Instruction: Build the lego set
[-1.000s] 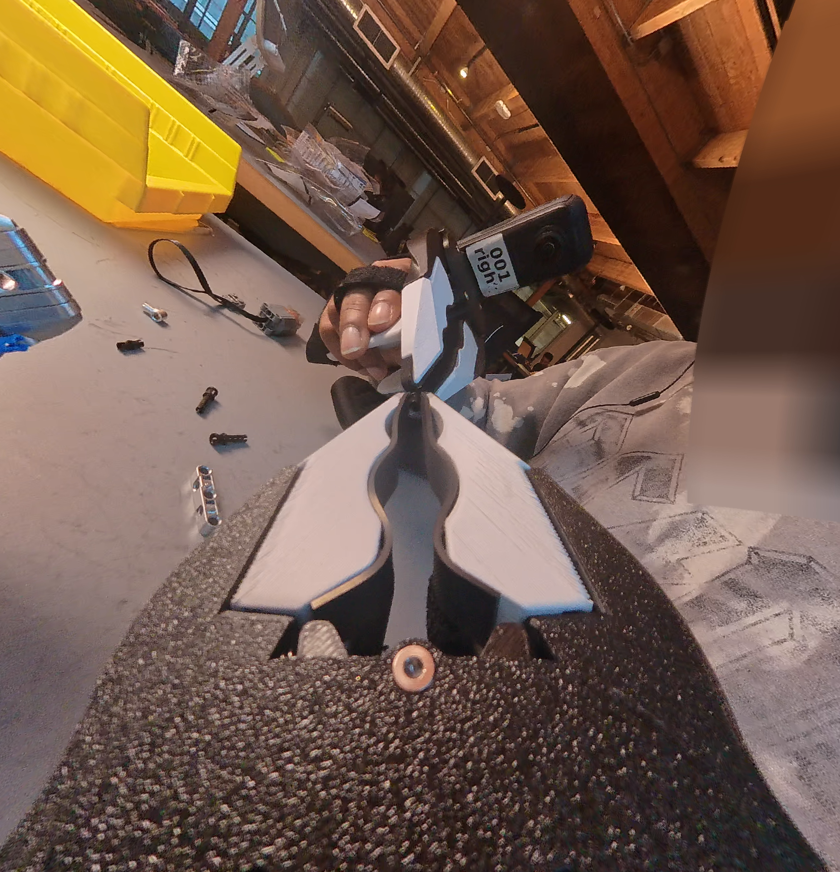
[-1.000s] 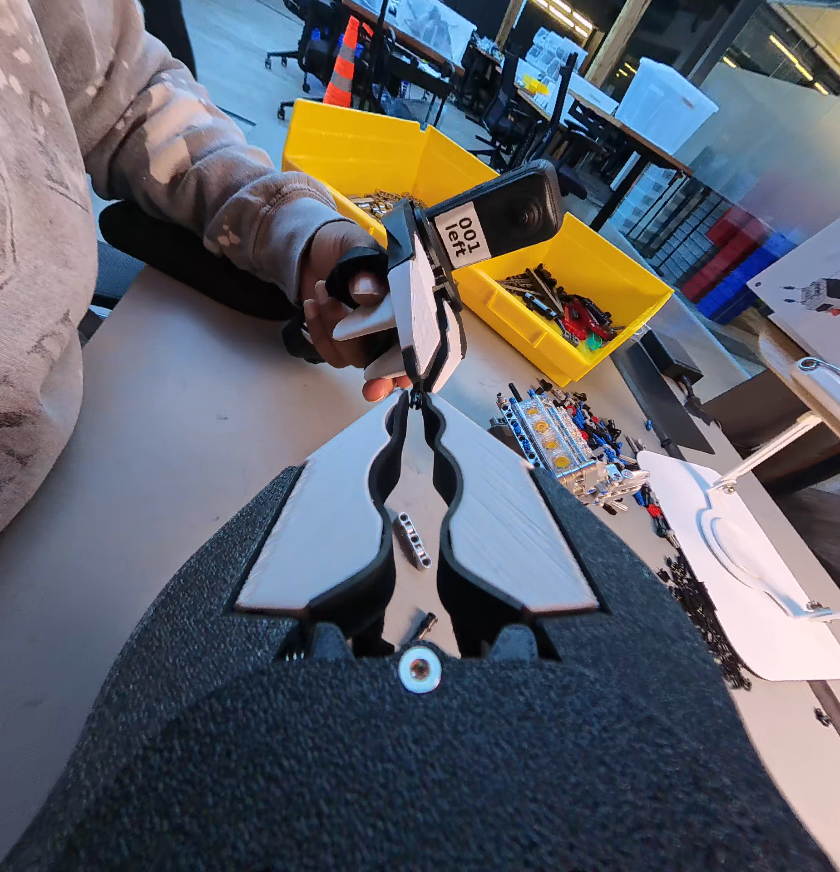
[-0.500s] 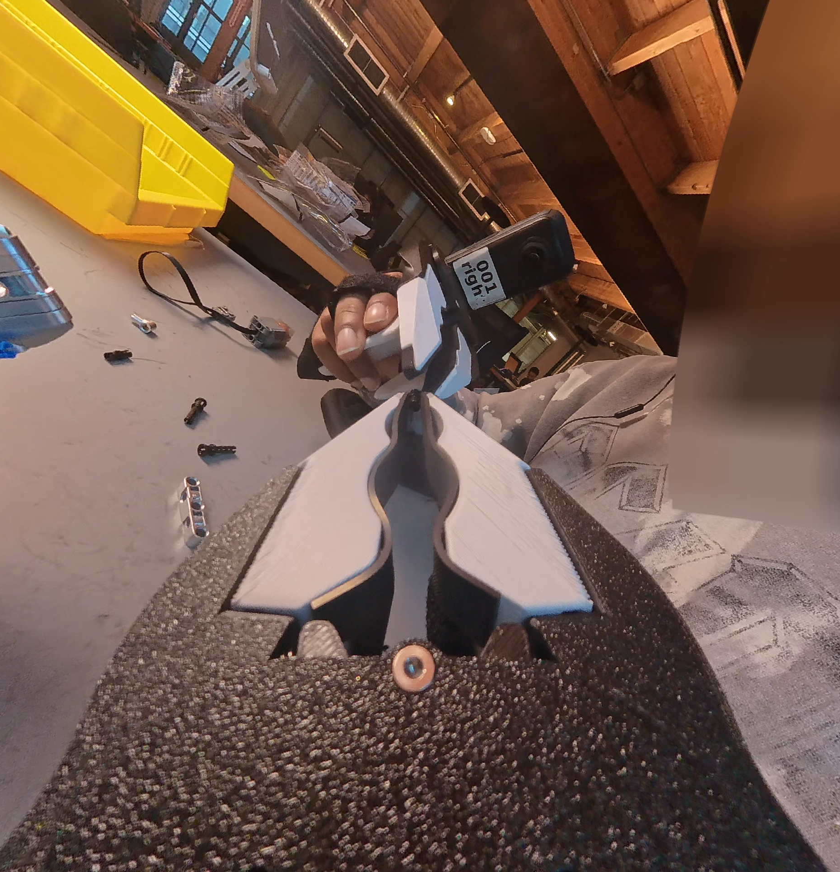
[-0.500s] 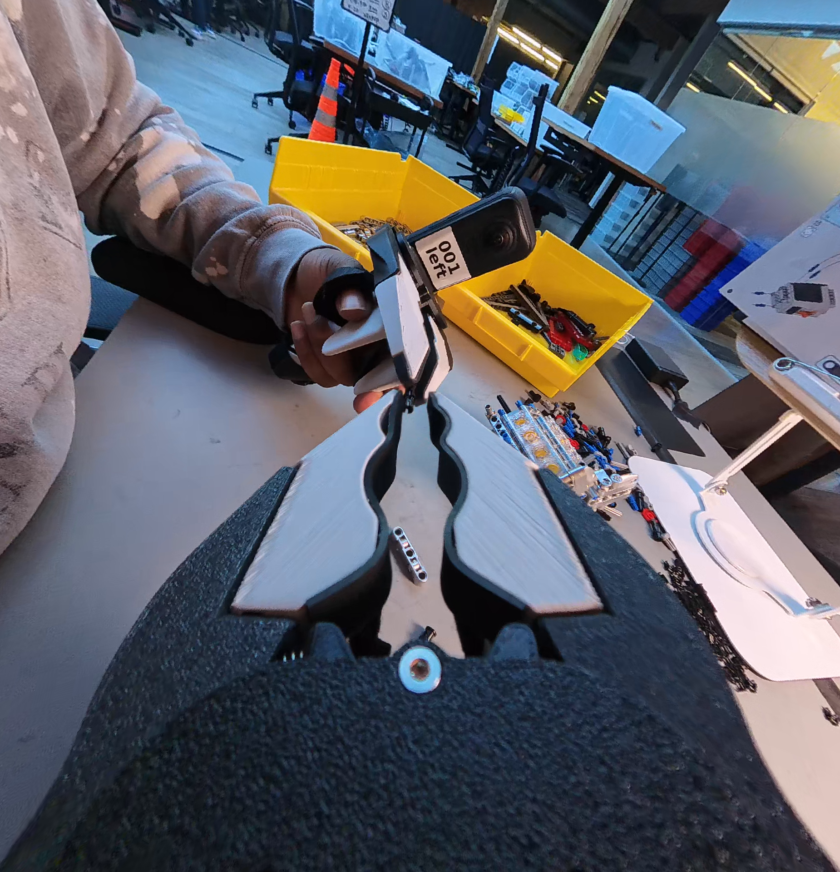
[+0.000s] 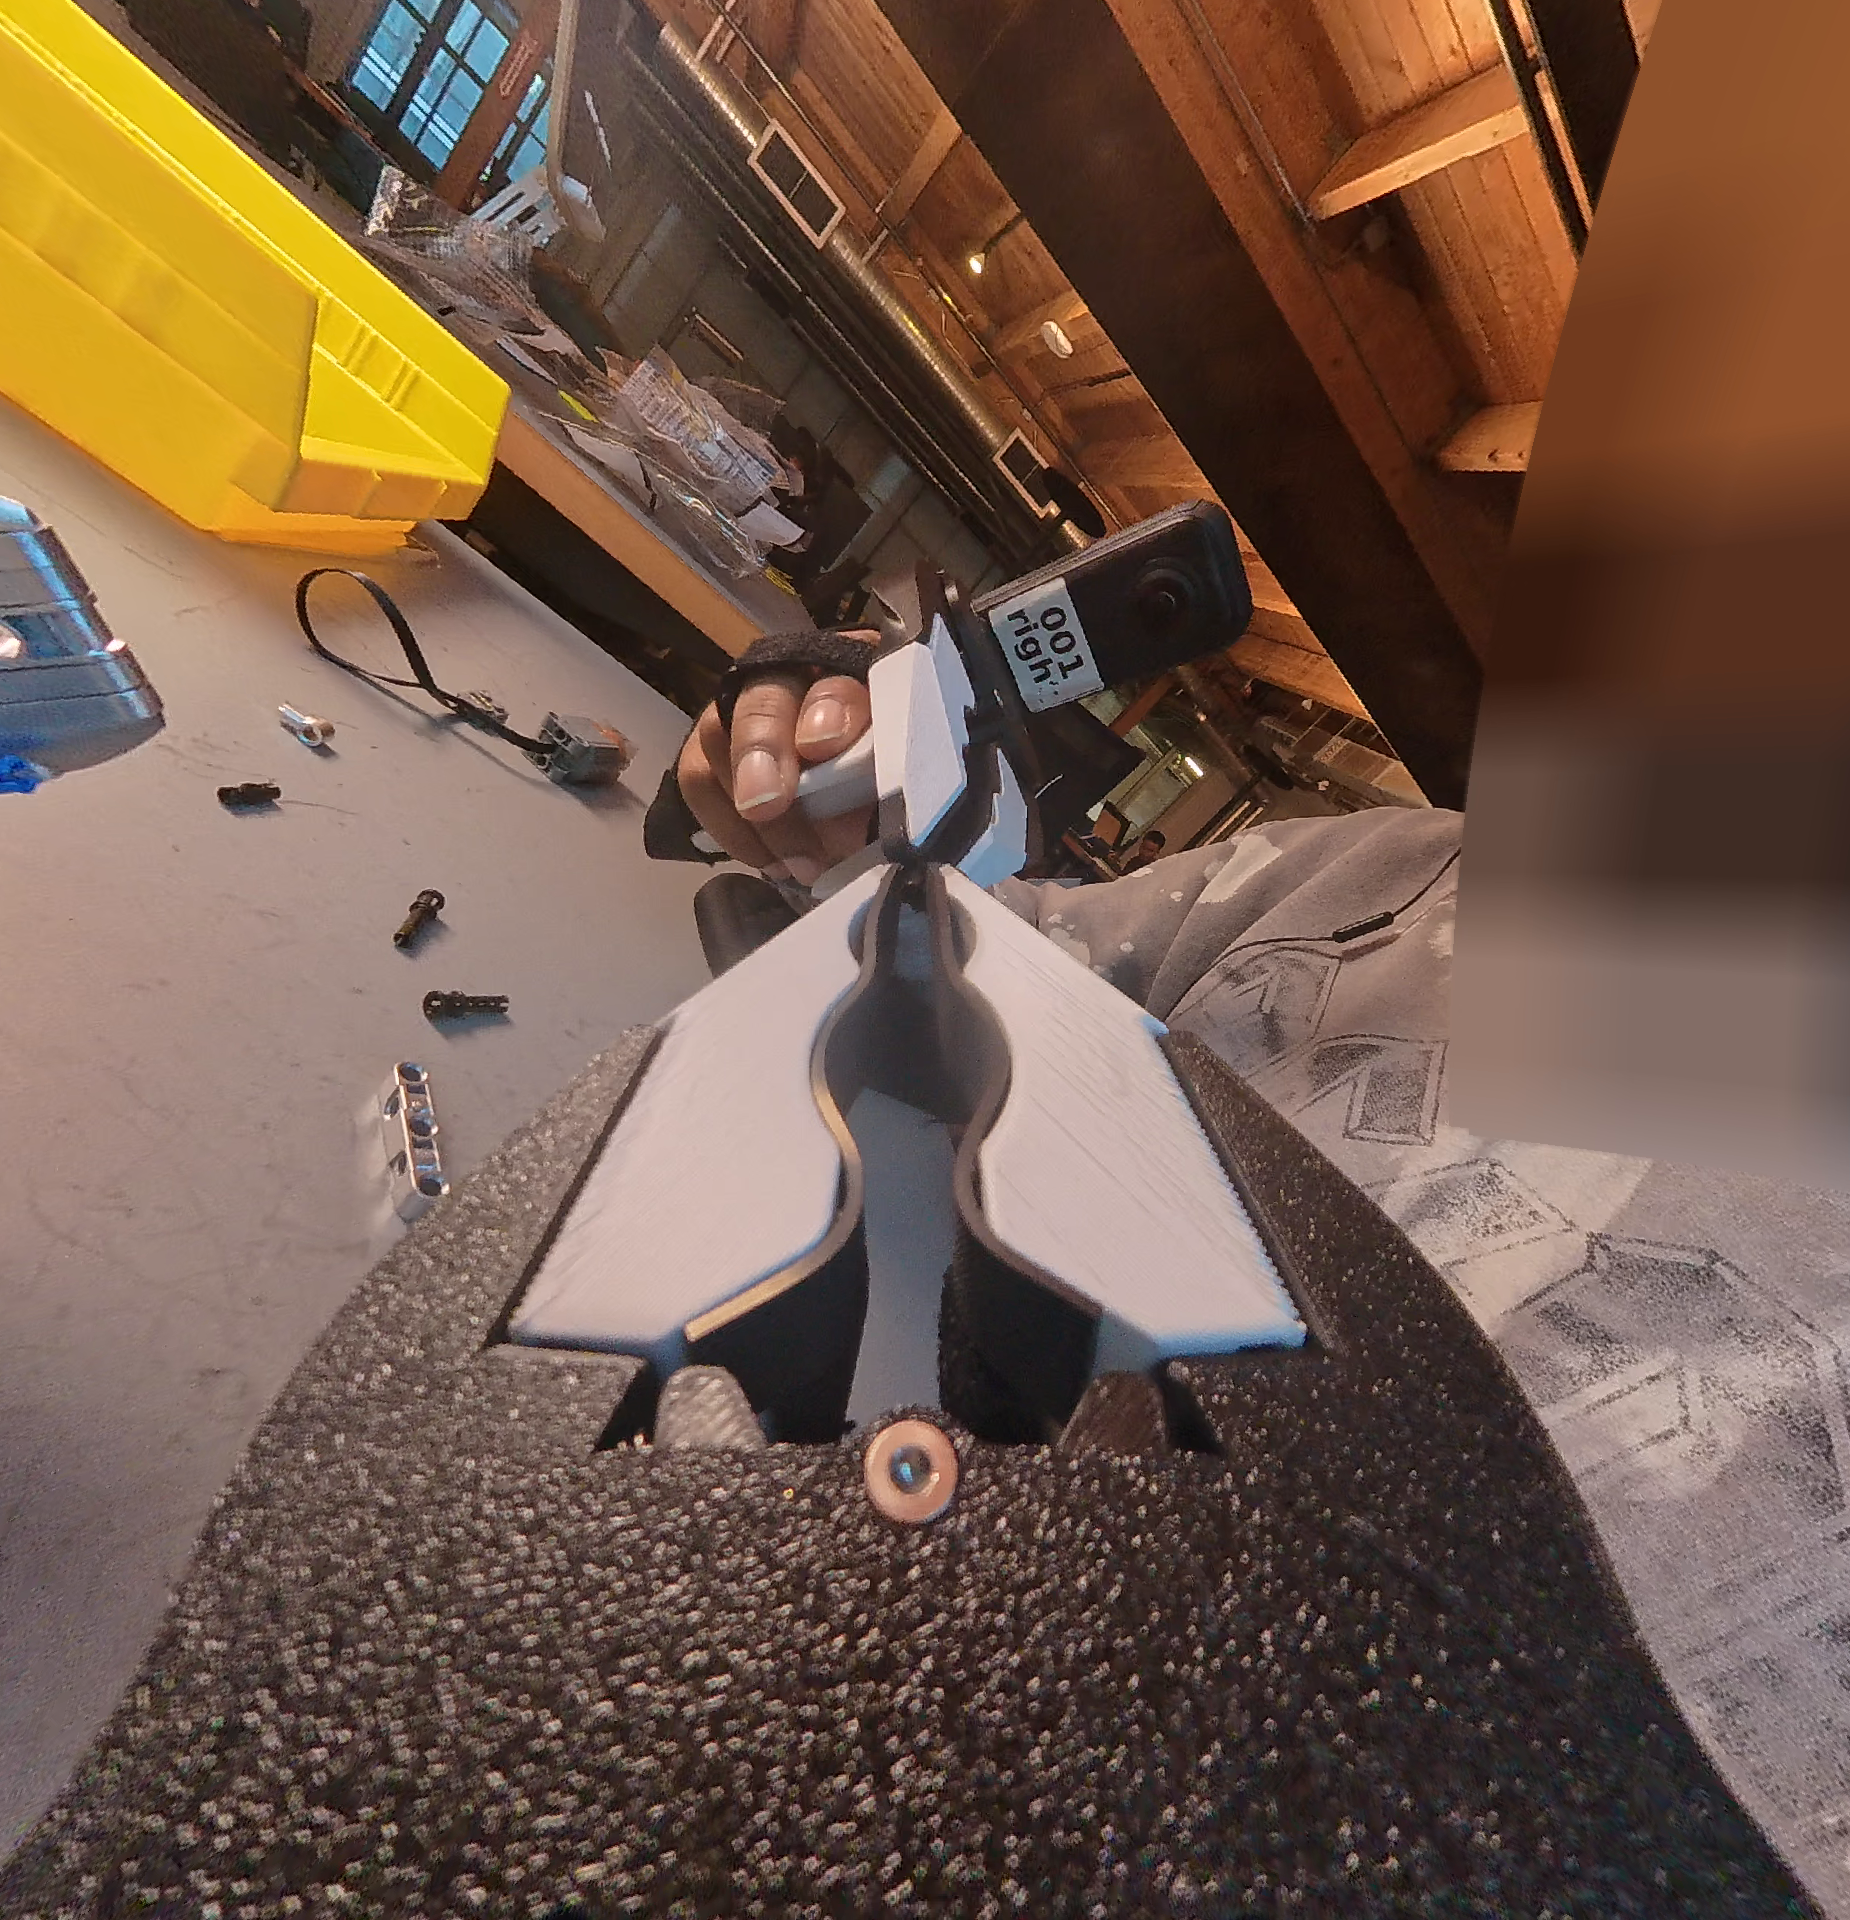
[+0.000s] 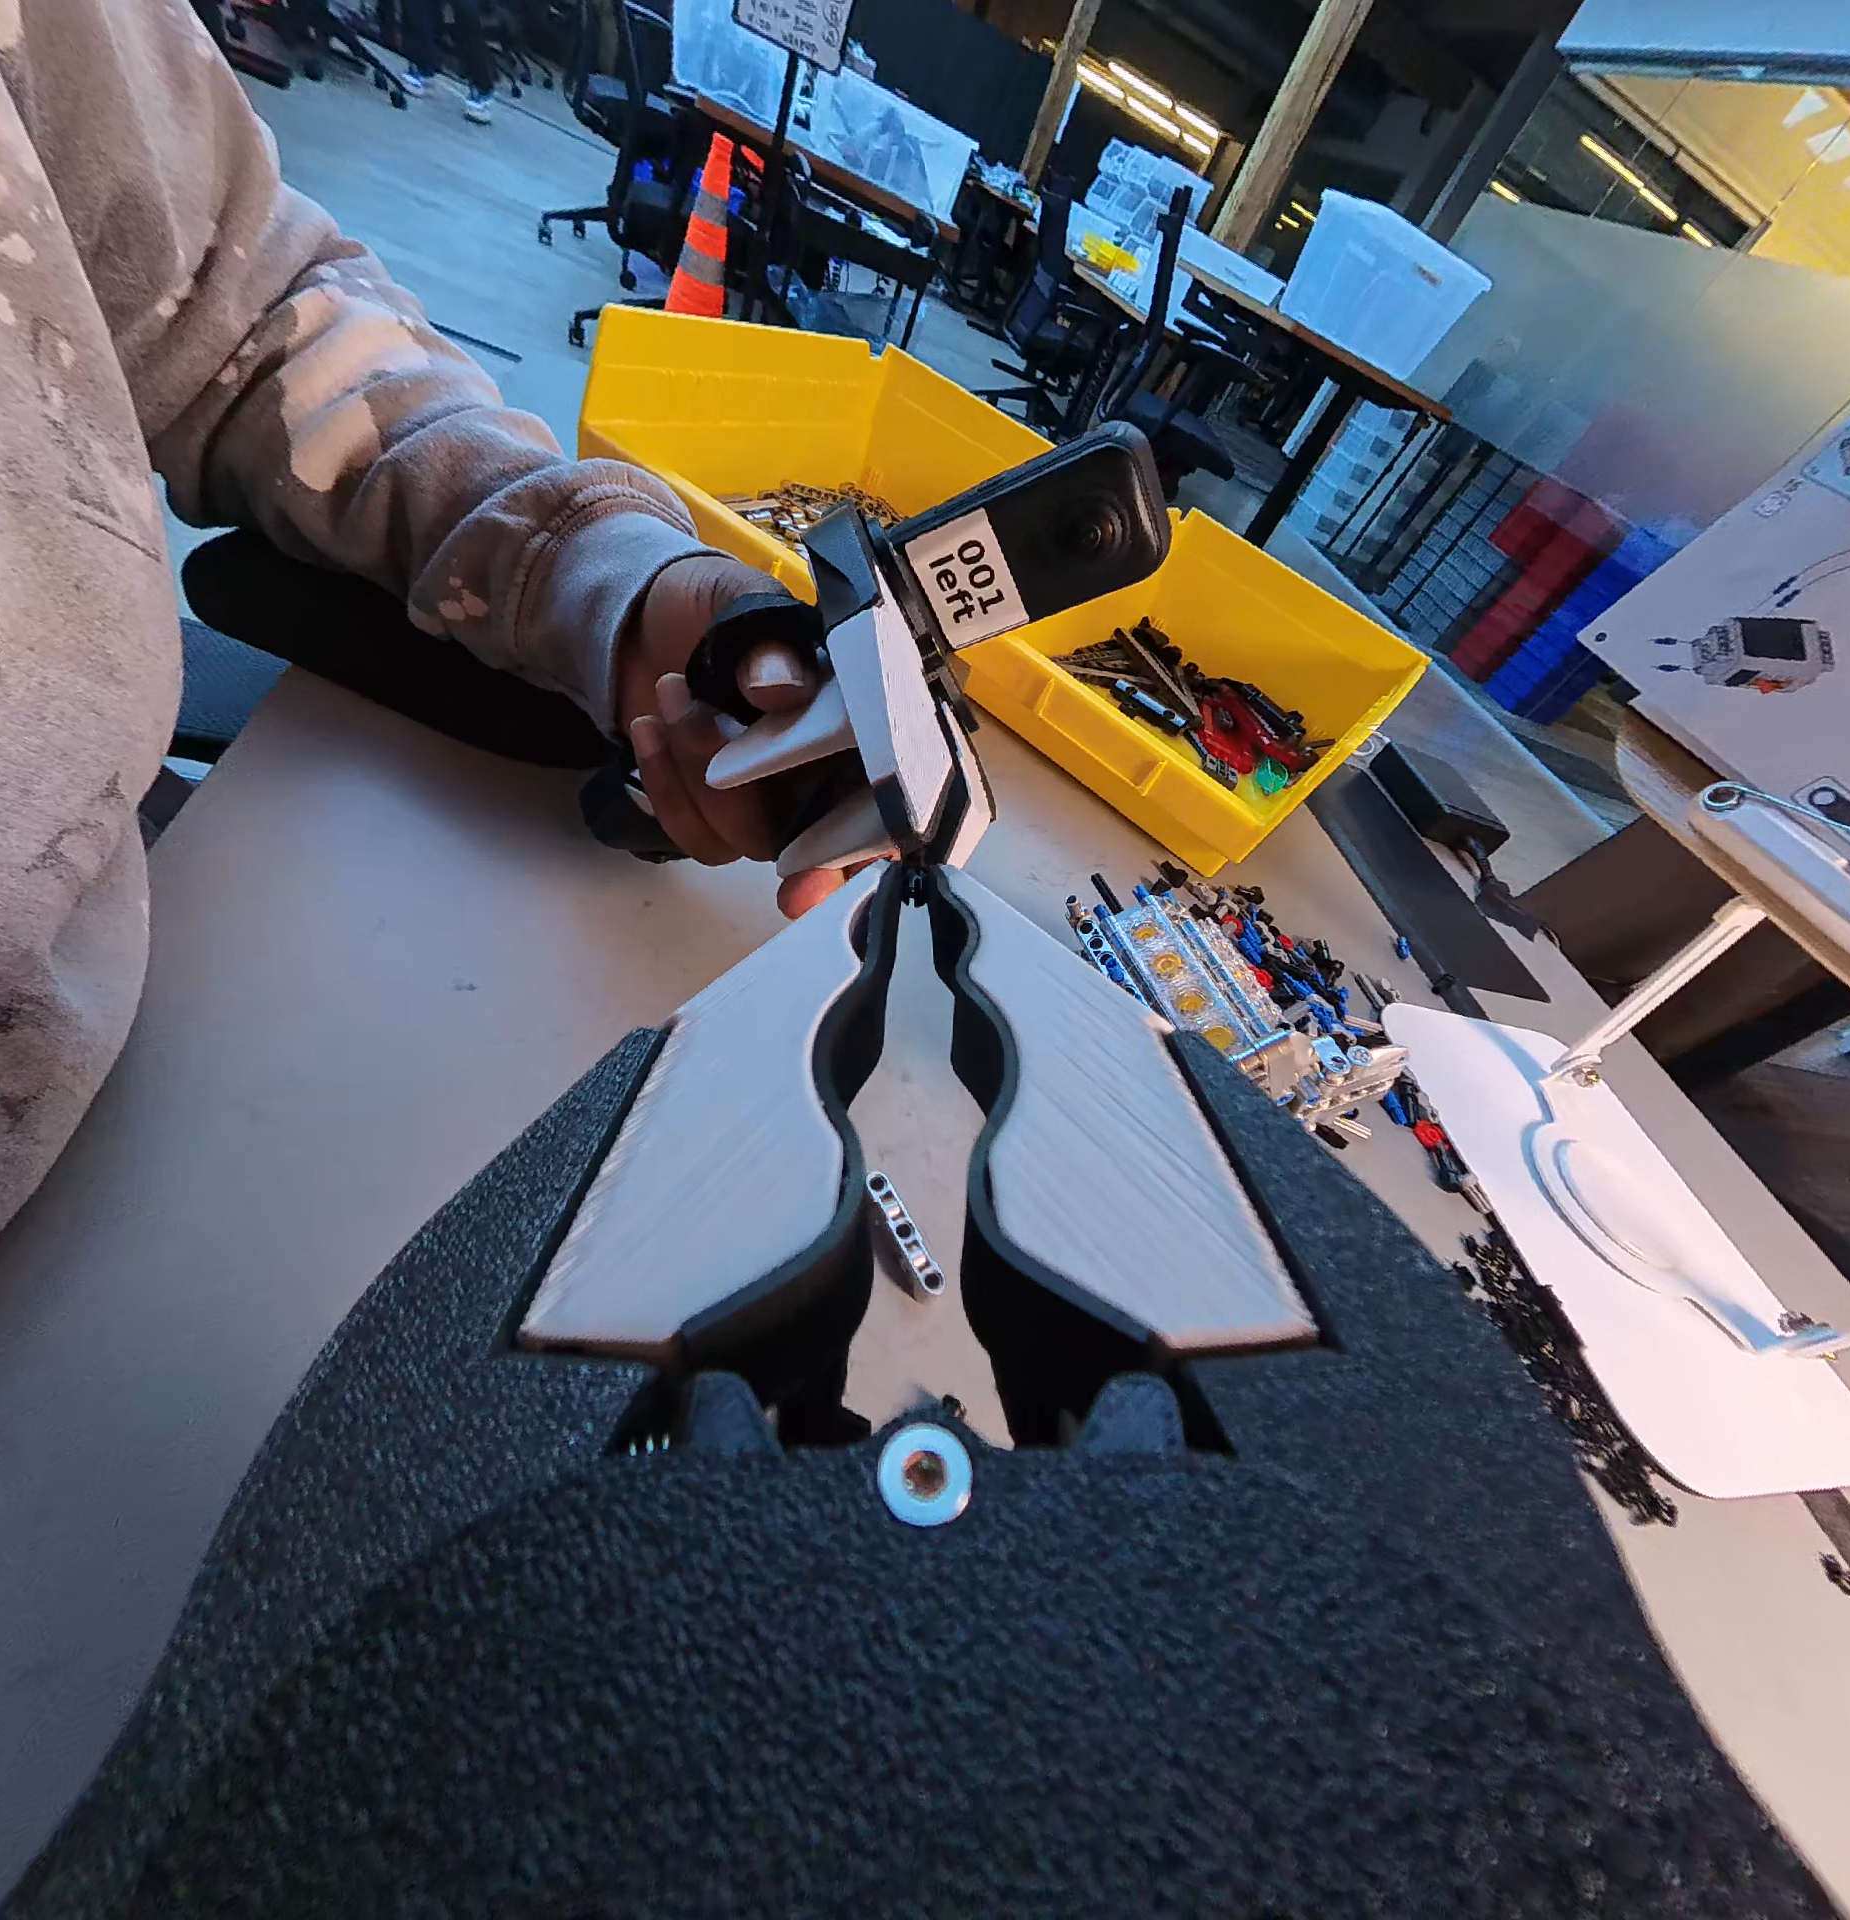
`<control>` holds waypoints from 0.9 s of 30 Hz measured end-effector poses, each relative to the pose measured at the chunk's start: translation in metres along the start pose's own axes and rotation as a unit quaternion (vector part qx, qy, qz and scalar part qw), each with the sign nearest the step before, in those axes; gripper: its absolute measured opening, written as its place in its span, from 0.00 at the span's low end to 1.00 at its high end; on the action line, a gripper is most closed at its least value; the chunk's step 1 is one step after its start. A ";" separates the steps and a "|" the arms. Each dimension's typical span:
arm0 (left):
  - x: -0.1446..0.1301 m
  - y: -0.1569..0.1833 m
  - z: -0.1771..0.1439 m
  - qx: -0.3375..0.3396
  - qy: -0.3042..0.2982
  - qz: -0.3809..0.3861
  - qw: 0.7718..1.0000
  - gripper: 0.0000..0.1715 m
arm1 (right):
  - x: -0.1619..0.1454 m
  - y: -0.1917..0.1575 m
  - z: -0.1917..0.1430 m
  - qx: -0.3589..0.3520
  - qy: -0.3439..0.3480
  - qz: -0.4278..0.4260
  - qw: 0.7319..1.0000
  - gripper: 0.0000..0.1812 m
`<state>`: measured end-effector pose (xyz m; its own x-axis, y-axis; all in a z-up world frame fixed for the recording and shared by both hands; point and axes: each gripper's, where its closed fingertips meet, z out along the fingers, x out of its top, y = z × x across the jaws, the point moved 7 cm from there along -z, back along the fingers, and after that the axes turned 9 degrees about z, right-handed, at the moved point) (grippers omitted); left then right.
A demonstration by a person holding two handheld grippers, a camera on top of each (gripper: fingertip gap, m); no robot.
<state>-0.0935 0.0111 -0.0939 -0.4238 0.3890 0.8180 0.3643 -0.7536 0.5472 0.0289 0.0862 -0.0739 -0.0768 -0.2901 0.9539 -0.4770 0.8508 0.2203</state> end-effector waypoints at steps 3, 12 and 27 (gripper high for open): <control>0.001 0.001 0.000 -0.003 0.006 0.001 1.000 0.01 | 0.002 0.001 0.001 -0.002 0.012 0.011 1.000 0.03; 0.005 0.002 -0.002 -0.007 0.024 -0.001 1.000 0.01 | 0.004 0.003 0.003 -0.003 0.037 0.045 0.998 0.02; -0.031 -0.021 -0.003 0.221 -0.267 0.278 0.896 0.10 | -0.051 0.023 -0.005 0.033 -0.150 0.117 0.981 0.02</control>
<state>-0.0909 0.0135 -0.1312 0.3392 0.3050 0.8899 0.7394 -0.6713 -0.0517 0.0266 0.1224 -0.1161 -0.4413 -0.2139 0.8715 -0.4694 0.8827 -0.0210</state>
